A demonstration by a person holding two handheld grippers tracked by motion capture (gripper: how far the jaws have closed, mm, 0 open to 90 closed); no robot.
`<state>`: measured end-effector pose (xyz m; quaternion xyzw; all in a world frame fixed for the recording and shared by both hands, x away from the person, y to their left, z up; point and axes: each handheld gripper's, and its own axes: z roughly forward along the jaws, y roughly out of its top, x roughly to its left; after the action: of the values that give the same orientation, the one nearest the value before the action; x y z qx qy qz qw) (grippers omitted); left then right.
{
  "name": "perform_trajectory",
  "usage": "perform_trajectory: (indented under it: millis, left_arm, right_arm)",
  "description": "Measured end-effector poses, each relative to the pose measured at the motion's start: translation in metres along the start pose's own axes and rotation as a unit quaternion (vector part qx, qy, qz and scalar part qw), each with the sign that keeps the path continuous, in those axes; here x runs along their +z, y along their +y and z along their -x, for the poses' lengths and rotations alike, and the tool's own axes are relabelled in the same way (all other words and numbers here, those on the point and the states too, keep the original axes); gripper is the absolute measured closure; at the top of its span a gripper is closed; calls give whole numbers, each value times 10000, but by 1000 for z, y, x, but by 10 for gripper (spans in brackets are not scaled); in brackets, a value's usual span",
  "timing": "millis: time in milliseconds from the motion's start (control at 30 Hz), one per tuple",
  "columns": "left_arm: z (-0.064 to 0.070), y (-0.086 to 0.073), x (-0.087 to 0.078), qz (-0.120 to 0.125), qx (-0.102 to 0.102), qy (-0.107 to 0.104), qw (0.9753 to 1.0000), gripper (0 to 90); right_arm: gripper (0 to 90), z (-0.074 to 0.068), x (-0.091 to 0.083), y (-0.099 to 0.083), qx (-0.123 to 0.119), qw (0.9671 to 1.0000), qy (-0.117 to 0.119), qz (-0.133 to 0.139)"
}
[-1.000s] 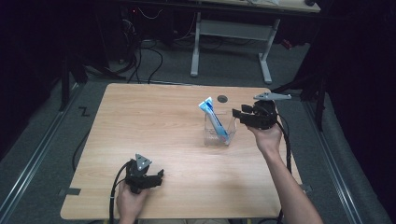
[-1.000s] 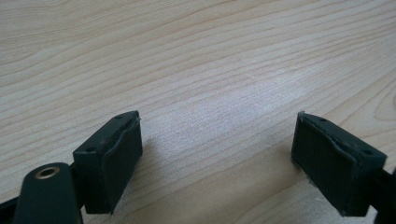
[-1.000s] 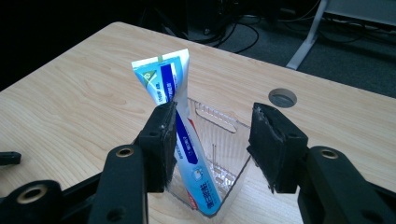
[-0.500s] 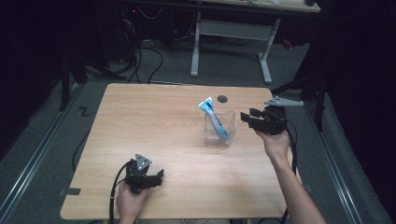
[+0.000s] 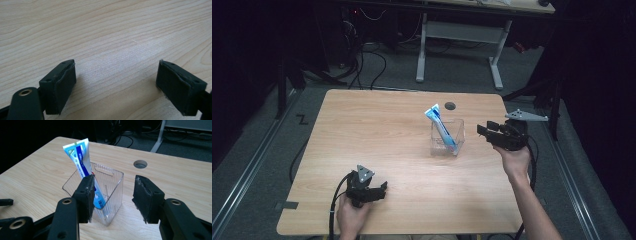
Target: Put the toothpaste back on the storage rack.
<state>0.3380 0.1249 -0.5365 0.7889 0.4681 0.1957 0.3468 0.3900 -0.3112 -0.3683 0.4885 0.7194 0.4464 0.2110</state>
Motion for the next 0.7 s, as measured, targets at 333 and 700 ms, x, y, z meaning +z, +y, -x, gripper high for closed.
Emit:
perform_trajectory:
  millis: [333,700]
  left_arm:
    - [0,0,0,1,-1,0,10000,166]
    - [0,0,0,1,0,1,10000,166]
  right_arm:
    - [515,10,-11,-12,176,9998,-38,81]
    - [514,23,-21,-23,353,9992,-118,117]
